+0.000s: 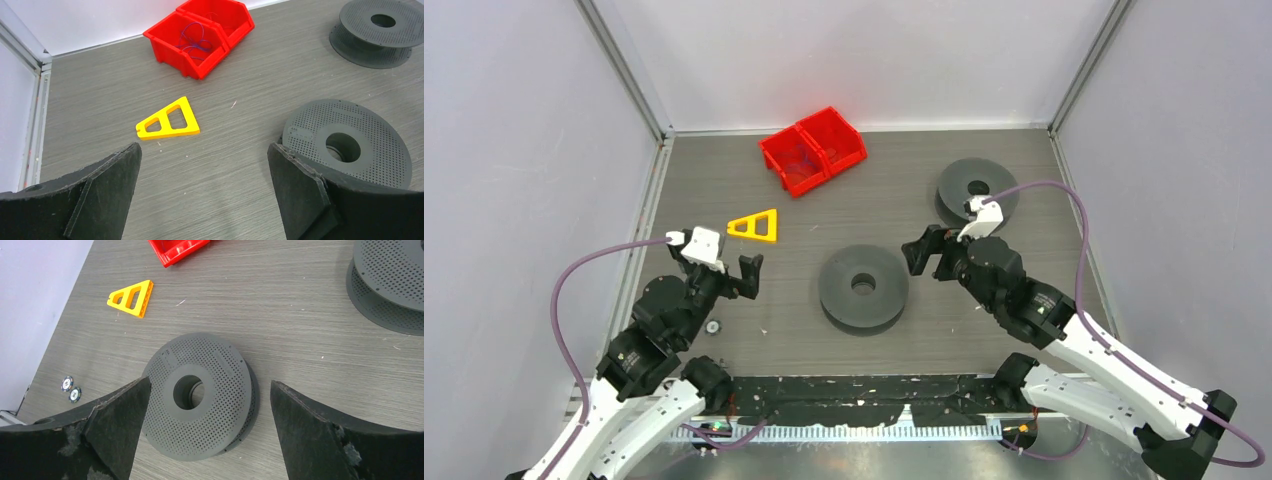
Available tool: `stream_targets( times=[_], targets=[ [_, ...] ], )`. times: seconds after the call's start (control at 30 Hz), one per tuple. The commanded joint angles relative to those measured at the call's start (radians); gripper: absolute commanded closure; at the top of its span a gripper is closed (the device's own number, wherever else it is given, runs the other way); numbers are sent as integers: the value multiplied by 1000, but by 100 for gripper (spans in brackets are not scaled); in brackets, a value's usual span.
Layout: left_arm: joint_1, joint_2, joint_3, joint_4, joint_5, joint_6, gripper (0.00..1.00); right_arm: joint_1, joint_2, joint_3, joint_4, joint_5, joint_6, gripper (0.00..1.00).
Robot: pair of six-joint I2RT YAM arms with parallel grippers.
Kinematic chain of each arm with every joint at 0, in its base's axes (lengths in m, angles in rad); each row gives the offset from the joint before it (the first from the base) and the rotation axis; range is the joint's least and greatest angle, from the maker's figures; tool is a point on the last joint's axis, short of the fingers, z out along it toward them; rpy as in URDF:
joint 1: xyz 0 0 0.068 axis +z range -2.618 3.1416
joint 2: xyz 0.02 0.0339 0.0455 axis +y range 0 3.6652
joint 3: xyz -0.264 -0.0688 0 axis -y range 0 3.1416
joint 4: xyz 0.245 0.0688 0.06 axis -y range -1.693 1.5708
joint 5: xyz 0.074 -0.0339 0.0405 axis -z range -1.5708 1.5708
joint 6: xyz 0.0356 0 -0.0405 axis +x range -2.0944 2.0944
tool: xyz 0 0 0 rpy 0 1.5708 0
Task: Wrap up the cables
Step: Pick up the cable from the storage box.
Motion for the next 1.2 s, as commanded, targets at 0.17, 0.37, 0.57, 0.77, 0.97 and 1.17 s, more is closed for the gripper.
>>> stream_targets(
  times=[0.17, 0.37, 0.57, 0.77, 0.97, 1.17],
  targets=[
    [-4, 96, 63, -48, 9, -14, 5, 4, 33, -30, 100, -50, -10, 5],
    [22, 416, 265, -155, -23, -66, 15, 3, 12, -3, 55, 44, -83, 5],
    [246, 783, 586, -205, 138, -108, 34, 3, -39, -44, 37, 0, -114, 3],
    [344, 1140, 825, -93, 291, -81, 41, 2, -48, -59, 15, -95, -99, 0],
    [354, 1483, 1127, -131, 348, -124, 52, 3, -49, -110, 95, -172, -93, 3],
    [356, 1713, 1294, -90, 300, -184, 60, 3, -4, -89, 107, -206, -132, 4]
  ],
)
